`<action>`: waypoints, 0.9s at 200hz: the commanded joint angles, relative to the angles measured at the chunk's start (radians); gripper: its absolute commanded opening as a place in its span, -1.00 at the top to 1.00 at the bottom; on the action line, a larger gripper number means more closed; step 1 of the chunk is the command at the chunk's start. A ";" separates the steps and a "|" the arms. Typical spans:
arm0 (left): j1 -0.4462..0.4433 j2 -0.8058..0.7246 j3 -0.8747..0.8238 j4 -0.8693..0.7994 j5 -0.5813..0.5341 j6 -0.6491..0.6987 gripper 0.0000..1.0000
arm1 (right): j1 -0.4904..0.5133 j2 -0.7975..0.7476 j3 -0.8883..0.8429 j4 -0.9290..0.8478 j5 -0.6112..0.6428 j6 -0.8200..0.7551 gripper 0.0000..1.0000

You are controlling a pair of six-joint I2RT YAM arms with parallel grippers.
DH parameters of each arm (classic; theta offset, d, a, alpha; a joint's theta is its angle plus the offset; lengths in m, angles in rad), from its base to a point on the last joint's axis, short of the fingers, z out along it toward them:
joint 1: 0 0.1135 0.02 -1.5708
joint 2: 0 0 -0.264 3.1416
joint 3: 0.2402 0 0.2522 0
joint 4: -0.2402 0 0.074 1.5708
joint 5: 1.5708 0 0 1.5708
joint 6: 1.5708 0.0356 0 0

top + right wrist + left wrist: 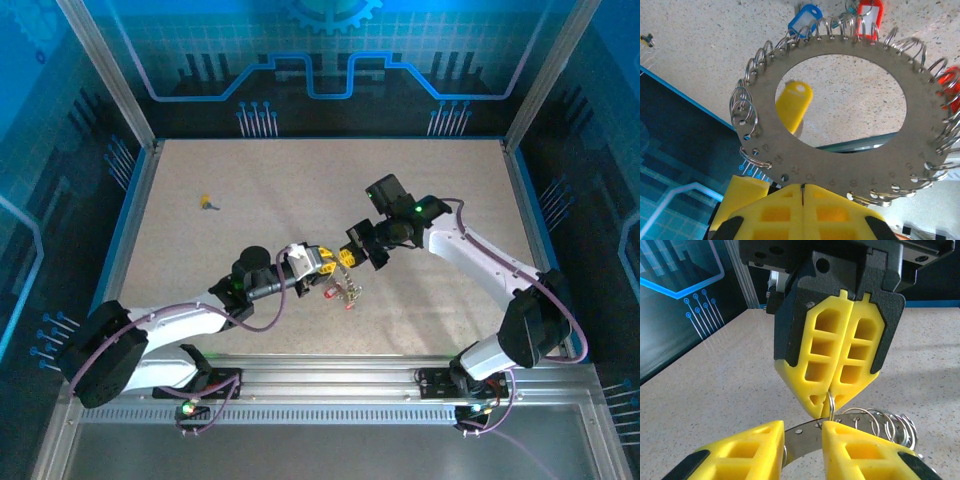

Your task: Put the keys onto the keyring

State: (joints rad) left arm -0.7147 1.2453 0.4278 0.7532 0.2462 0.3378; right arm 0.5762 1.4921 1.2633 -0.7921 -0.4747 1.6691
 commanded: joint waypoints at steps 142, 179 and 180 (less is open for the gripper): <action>-0.038 0.068 -0.003 0.118 -0.028 0.038 0.56 | 0.057 -0.059 0.017 0.034 0.054 0.105 1.00; -0.048 0.063 -0.002 0.106 -0.063 0.064 0.72 | 0.075 -0.059 0.012 0.045 0.058 0.128 1.00; -0.049 0.063 -0.002 0.106 -0.066 0.066 0.72 | 0.075 -0.059 0.012 0.046 0.058 0.128 1.00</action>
State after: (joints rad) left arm -0.7475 1.3018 0.4152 0.8505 0.2142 0.3668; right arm 0.6155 1.4658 1.2625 -0.7757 -0.3965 1.7599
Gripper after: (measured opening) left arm 0.146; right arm 0.061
